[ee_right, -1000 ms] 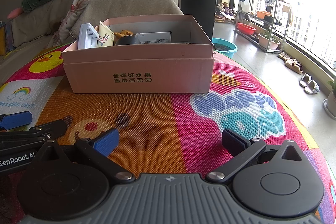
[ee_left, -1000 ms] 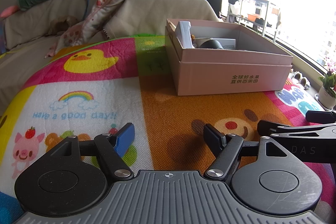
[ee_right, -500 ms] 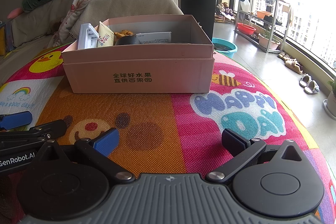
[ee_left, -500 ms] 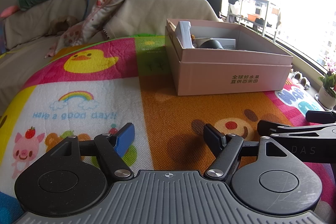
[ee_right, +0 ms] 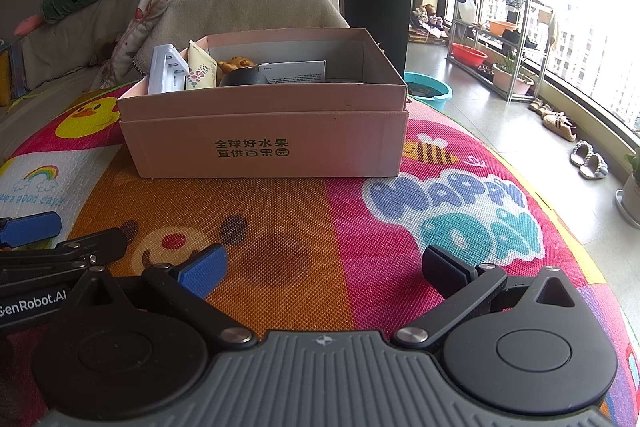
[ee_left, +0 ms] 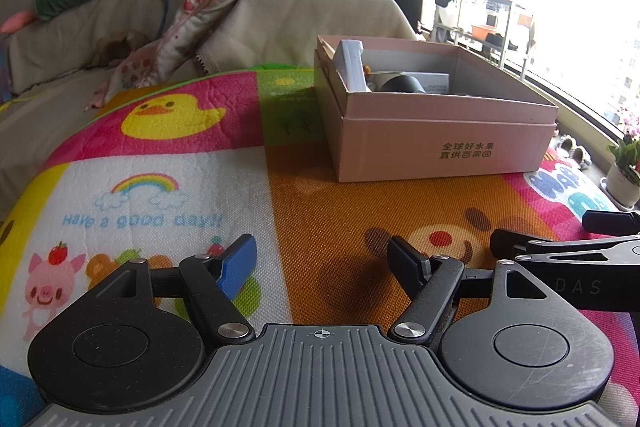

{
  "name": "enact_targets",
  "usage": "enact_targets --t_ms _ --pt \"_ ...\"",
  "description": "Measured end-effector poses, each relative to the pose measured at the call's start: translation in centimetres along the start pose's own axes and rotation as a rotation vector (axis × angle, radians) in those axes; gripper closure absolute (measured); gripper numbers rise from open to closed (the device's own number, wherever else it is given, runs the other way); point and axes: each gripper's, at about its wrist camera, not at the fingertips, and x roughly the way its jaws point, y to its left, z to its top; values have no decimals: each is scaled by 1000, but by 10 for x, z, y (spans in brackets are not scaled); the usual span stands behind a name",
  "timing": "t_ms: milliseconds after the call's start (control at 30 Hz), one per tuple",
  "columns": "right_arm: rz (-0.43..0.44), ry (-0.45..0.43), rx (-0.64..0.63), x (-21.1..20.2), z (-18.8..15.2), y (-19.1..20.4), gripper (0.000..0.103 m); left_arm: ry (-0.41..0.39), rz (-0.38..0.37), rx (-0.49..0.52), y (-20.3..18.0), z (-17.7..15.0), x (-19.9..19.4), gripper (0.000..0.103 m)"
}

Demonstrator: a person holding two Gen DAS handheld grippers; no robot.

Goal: Organize rigid objects

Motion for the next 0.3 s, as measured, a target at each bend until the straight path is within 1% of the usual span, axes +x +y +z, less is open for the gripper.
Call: enact_targets --t_ms 300 --pt "-1 0 -1 0 0 0 0 0 4 4 0 -1 1 25"
